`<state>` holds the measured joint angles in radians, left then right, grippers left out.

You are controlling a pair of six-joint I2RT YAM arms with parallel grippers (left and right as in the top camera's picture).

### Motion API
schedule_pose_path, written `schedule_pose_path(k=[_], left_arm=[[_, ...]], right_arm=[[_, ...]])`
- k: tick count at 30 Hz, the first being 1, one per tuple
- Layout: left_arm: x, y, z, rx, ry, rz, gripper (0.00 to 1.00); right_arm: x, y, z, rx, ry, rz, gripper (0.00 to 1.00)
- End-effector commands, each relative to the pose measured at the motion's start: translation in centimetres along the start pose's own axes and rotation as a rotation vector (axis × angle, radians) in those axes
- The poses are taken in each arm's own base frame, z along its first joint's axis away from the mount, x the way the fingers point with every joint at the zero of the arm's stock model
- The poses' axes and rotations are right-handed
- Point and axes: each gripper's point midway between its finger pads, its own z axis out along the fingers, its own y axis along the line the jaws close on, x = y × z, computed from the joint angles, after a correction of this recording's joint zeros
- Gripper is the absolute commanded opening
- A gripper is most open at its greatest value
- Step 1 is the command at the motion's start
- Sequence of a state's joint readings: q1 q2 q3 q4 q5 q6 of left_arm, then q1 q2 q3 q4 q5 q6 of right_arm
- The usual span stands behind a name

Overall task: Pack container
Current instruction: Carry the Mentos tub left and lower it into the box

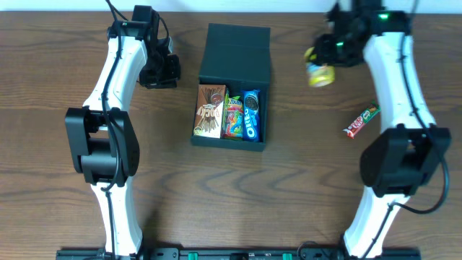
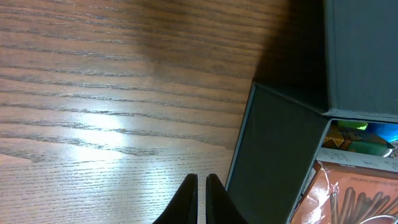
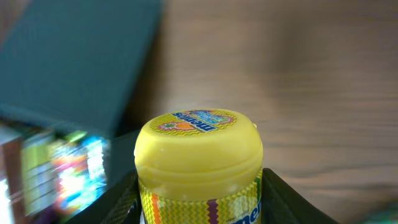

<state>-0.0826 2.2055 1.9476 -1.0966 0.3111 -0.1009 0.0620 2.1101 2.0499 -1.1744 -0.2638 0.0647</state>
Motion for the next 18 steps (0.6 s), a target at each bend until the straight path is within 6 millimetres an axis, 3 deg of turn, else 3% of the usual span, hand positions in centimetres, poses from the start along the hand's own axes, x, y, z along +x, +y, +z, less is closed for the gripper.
schedule_pose_path(k=[1, 8, 18], left_arm=[[-0.4, -0.5, -1.0, 0.007, -0.025, 0.006, 0.07], [-0.4, -0.5, -1.0, 0.008, -0.023, 0.005, 0.06], [-0.4, -0.5, -1.0, 0.007, -0.024, 0.006, 0.06]], right_arm=[[1.2, 5.9, -0.5, -0.141, 0.042, 0.047, 0.01], [4.5, 11.8, 0.7, -0.136, 0.149, 0.143, 0.01], [6.5, 15.7, 2.3, 0.044, 0.103, 0.265, 0.02]])
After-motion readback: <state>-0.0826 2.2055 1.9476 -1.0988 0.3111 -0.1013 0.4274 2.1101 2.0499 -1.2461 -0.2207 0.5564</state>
